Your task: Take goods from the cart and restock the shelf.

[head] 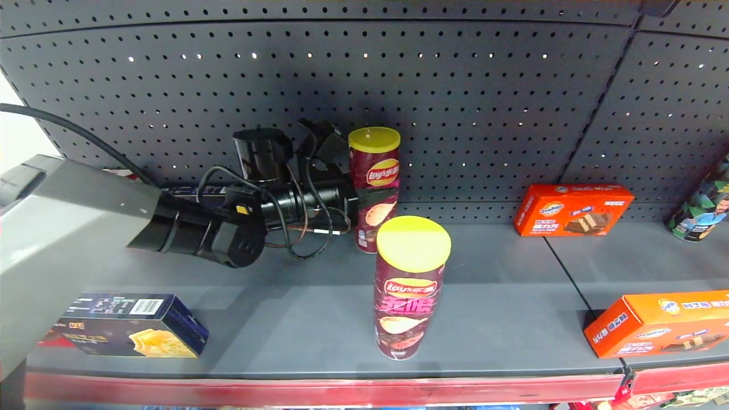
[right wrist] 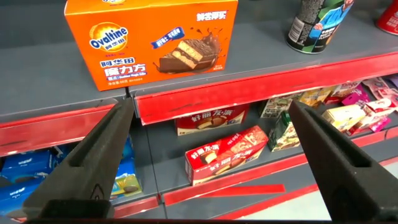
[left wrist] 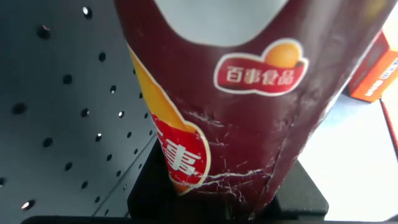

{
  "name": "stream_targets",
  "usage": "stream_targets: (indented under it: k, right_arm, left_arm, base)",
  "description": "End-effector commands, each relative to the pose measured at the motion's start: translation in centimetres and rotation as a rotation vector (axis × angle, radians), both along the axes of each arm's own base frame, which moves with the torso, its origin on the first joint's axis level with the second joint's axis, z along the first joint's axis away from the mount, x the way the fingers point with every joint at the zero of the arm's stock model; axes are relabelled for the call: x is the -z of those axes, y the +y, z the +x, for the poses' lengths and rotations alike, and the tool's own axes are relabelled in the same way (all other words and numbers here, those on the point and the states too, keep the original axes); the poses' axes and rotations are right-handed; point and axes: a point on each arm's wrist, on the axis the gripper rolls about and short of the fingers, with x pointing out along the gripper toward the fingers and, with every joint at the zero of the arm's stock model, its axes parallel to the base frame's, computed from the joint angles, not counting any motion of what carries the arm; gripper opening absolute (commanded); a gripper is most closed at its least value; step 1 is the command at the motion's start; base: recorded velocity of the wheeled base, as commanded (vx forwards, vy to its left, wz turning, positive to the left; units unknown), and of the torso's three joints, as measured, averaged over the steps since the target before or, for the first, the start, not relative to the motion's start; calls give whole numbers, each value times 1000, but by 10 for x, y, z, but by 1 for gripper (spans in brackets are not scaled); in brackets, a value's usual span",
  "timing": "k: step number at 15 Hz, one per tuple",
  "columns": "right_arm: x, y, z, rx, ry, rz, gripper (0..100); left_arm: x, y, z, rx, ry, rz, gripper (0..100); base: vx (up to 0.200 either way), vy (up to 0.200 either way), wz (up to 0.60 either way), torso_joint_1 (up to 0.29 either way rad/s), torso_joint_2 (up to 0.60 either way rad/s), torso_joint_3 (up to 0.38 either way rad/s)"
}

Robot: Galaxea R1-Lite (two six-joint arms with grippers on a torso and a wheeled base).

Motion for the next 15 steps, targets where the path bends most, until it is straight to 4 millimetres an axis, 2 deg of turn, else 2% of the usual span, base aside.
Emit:
stream_targets:
  k: [1,9,14,15]
  right_arm:
    - [0,0,0,0,1,0,100]
    - [0,0,0,0,1,0,100]
    - [0,0,0,0,1,0,100]
    - [0,0,0,0,-1,0,100]
  left_arm:
    - [7,-6,10,3,-4,-2,0]
    - [19,-12,21,8,-11,-6,0]
    - [24,-15,19,15,-4,-2,0]
    - [24,-15,19,15,-2,-2,100]
  base:
    - [0,0,0,0,0,0]
    - [0,0,0,0,0,0]
    - [0,0,0,0,0,0]
    - [0,0,0,0,0,0]
